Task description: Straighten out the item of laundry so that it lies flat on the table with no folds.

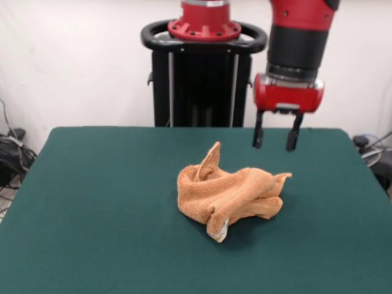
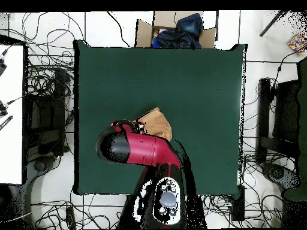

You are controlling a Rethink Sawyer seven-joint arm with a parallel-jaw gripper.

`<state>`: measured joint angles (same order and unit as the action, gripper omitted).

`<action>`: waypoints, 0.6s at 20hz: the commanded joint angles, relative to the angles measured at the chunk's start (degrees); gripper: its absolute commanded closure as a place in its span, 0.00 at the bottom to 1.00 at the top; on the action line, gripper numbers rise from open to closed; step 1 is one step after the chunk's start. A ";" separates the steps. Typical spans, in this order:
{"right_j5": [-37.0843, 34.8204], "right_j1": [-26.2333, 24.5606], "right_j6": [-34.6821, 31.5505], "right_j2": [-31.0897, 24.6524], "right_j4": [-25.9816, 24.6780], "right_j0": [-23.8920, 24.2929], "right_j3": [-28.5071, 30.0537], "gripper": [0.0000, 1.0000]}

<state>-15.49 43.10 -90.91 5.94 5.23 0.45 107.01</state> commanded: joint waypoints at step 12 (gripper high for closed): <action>9.11 -11.36 -15.18 2.04 5.68 0.66 -5.44 0.00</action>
<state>-10.87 36.81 -90.91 8.48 7.33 0.70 104.65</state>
